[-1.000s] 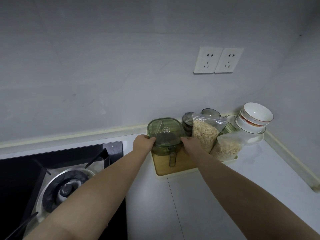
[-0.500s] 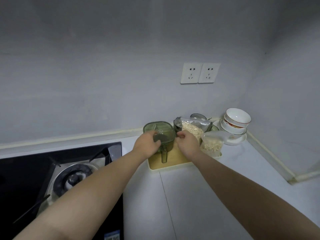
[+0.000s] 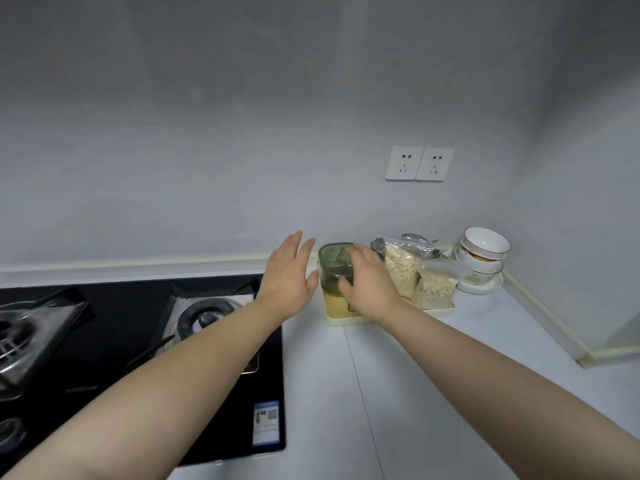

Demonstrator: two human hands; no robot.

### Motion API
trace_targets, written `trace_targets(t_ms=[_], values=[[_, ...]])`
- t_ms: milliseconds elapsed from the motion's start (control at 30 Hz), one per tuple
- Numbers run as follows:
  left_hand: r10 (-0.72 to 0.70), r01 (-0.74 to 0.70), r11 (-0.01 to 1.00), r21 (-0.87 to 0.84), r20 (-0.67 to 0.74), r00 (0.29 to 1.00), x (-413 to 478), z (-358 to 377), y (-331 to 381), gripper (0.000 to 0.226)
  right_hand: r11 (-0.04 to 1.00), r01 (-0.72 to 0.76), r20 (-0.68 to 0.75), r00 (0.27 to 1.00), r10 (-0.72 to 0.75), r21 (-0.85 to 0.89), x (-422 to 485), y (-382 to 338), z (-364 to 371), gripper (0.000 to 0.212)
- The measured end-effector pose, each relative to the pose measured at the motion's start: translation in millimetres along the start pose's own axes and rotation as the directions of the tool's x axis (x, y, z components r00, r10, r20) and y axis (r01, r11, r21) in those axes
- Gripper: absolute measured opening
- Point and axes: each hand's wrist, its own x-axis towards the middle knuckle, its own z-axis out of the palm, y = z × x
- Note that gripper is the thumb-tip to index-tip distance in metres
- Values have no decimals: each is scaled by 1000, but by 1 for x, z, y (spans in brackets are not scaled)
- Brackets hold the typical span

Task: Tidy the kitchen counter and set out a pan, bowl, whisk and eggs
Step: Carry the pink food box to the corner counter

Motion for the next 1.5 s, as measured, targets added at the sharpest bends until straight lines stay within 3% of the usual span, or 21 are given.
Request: trace_targets(t_ms=[300, 667, 1033, 1500], values=[[-64, 69, 987, 143, -39, 997, -114, -92, -70, 60, 998, 61, -17, 998, -61, 13, -51, -143, 6, 63], [-246, 272, 904, 330, -121, 962, -281, -218, -185, 59, 948, 317, 8, 948, -317, 15, -97, -343, 53, 62], [-491, 541, 741, 397, -228, 841, -397, -281, -299, 61, 843, 537, 70, 841, -537, 18, -105, -511, 120, 61], [-659, 684, 551, 478, -254, 708, -467, -356, -500, 66, 720, 667, 177, 698, -694, 190, -47, -734, 257, 64]])
